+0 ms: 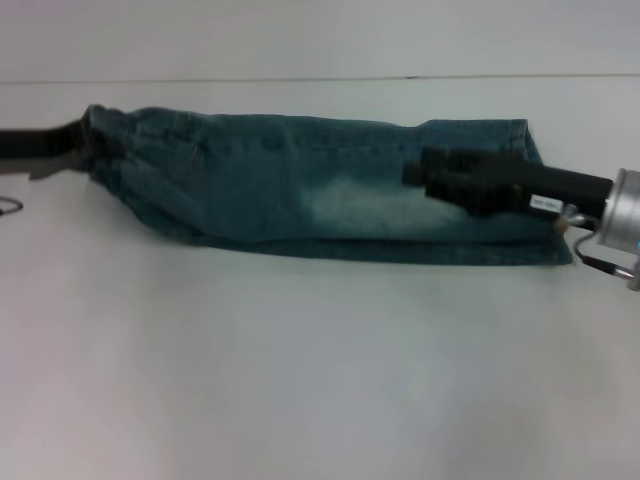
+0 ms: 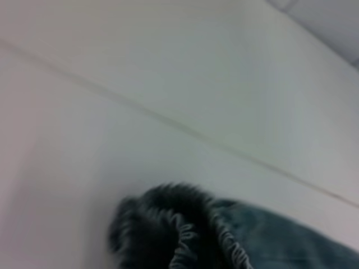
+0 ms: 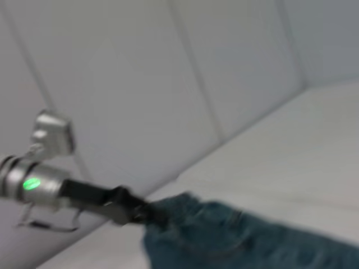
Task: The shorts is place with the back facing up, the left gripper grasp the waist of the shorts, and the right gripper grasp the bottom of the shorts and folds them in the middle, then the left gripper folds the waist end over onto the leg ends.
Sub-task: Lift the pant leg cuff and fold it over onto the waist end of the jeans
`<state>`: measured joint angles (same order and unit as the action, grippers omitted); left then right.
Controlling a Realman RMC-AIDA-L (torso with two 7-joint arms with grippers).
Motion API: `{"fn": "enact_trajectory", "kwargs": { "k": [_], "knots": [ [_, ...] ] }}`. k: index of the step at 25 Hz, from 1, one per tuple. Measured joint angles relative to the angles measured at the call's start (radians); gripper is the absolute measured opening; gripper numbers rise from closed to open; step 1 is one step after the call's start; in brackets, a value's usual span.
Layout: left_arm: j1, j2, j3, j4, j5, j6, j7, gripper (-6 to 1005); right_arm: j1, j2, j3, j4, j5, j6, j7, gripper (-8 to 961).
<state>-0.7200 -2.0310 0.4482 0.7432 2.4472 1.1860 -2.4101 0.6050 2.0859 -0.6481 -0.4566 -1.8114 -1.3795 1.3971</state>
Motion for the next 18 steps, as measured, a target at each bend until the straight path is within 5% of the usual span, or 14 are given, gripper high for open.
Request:
{"fn": "enact_trajectory", "kwargs": {
  "k": [11, 18],
  "knots": [
    [-0.103, 0.008, 0.048, 0.117, -0.172, 0.219, -0.018, 101, 0.091, 0.017, 0.002, 0.321, 0.433, 0.348, -0.601, 137],
    [-0.201, 0.009, 0.072, 0.118, -0.212, 0.236, -0.035, 100, 0.232, 0.025, 0.005, 0.471, 0.573, 0.533, -0.929, 56]
  ]
}}
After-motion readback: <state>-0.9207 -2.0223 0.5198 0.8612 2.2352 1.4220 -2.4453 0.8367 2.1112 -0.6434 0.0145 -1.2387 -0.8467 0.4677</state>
